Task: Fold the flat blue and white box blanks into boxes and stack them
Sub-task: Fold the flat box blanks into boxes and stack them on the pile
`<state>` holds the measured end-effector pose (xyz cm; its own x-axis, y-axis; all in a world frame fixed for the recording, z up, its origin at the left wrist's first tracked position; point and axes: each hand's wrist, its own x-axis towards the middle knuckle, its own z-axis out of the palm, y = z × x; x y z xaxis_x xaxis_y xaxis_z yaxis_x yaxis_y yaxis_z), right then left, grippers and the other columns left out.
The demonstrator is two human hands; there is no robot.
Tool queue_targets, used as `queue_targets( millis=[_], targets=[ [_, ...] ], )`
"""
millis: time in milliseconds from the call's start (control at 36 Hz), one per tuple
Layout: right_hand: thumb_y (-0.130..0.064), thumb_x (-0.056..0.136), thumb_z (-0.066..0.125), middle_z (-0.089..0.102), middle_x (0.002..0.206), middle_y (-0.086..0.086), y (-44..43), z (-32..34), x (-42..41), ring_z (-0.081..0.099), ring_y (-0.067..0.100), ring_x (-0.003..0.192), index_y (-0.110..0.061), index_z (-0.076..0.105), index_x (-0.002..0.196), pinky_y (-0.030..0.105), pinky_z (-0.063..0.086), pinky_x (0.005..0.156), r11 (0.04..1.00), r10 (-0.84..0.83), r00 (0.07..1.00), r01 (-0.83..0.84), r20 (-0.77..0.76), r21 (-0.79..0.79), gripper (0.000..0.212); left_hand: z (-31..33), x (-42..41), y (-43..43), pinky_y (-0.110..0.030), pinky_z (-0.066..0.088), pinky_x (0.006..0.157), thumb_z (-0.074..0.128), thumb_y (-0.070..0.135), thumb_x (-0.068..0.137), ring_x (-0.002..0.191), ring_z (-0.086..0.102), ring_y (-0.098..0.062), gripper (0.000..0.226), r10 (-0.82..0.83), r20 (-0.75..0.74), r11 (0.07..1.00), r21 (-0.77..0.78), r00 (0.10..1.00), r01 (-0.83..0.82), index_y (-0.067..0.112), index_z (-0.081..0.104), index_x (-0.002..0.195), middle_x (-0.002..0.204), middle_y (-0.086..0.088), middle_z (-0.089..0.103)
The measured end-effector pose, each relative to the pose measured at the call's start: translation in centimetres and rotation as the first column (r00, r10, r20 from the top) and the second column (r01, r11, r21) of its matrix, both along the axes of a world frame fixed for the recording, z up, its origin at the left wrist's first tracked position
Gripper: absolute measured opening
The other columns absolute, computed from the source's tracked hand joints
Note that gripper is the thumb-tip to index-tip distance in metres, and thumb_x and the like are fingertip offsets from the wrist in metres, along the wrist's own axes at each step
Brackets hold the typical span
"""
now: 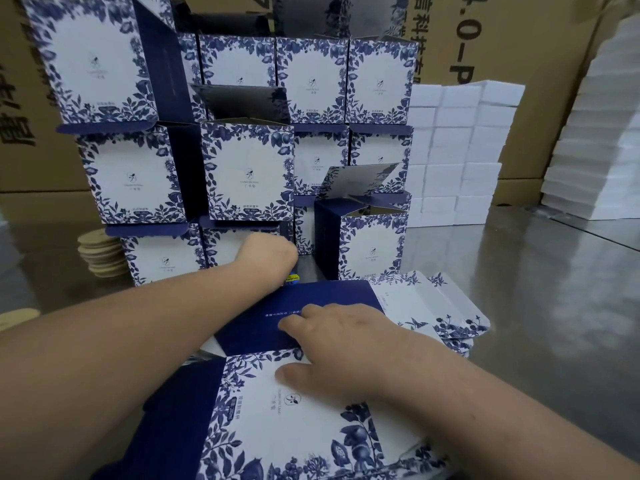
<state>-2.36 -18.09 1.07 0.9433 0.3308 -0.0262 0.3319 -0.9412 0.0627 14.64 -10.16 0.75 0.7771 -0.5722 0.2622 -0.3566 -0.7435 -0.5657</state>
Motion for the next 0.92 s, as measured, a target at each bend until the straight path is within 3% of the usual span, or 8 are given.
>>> queue_targets(
  millis=[167,278,417,528,667,806,917],
  targets=[
    [-0.053,0.094,0.038,0.050,0.117,0.005,0.0,-0.1,0.0,0.049,0.026,0.110,-0.020,0.040,0.134,0.037,0.035,0.077,1.000,0.004,1.000,-0.004,0.015,0.000,0.052,0.2,0.3,-0.9,-0.030,0.038,0.063,0.046,-0.001,0.088,0.097,0.062,-0.025,0.025,0.024,0.019,1.000,0.008,1.000,-0.024,0.013,0.058,0.104,0.108,-0.003,0.064],
    [-0.053,0.094,0.038,0.050,0.118,0.005,0.0,-0.1,0.0,0.049,0.026,0.111,-0.020,0.039,0.135,0.037,0.035,0.078,1.000,0.008,1.000,-0.008,0.009,-0.001,0.053,-0.3,0.3,-0.8,-0.030,0.037,0.059,0.046,0.004,0.089,0.093,0.062,-0.026,0.019,0.032,-0.015,0.997,-0.074,0.999,-0.033,0.013,0.056,0.103,0.105,-0.004,0.064],
    [-0.053,0.094,0.038,0.050,0.118,0.005,0.0,0.0,0.0,0.049,0.026,0.109,-0.020,0.039,0.135,0.037,0.036,0.077,1.000,0.011,1.000,-0.011,0.012,0.000,0.053,-0.7,-0.3,-0.4,-0.029,0.032,0.058,0.040,0.027,0.096,0.087,0.062,-0.027,0.012,-0.153,0.062,0.955,-0.248,0.986,0.164,0.016,0.046,0.096,0.095,-0.004,0.066],
    [-0.053,0.094,0.038,0.050,0.118,0.006,0.0,-0.1,0.1,0.050,0.026,0.110,-0.019,0.039,0.135,0.037,0.035,0.077,1.000,0.011,1.000,-0.010,0.018,-0.003,0.053,0.5,-1.1,-0.4,-0.030,0.030,0.056,0.041,0.034,0.095,0.086,0.063,-0.030,0.030,-0.267,0.186,0.893,-0.321,0.945,0.316,0.013,0.043,0.115,0.095,-0.005,0.066],
    [-0.053,0.094,0.039,0.050,0.120,0.006,0.0,-0.1,0.0,0.049,0.027,0.112,-0.019,0.038,0.136,0.037,0.037,0.080,1.000,0.011,1.000,-0.011,0.020,-0.004,0.053,3.5,-0.8,-0.8,-0.028,0.021,0.045,0.040,0.035,0.095,0.061,0.047,-0.025,0.041,-0.145,0.077,0.785,-0.598,0.986,0.162,0.011,0.035,0.129,0.070,0.000,0.049],
    [-0.052,0.095,0.038,0.049,0.121,0.006,0.0,-0.1,0.0,0.048,0.027,0.113,-0.019,0.038,0.137,0.036,0.035,0.080,1.000,0.012,1.000,-0.012,0.021,-0.002,0.053,4.2,0.0,-0.6,-0.033,0.036,0.060,0.041,0.039,0.094,0.075,0.050,-0.028,0.045,-0.084,-0.083,0.602,-0.798,0.993,-0.016,0.010,0.037,0.129,0.096,-0.009,0.057],
    [-0.052,0.095,0.038,0.050,0.120,0.006,0.0,-0.1,0.0,0.049,0.027,0.112,-0.019,0.039,0.136,0.036,0.035,0.079,1.000,0.014,1.000,-0.014,0.028,0.004,0.053,3.9,0.1,-0.3,-0.034,0.040,0.067,0.043,0.037,0.094,0.078,0.049,-0.025,0.050,-0.149,-0.129,0.562,-0.827,0.980,-0.023,0.011,0.033,0.136,0.102,-0.004,0.059]
  ],
)
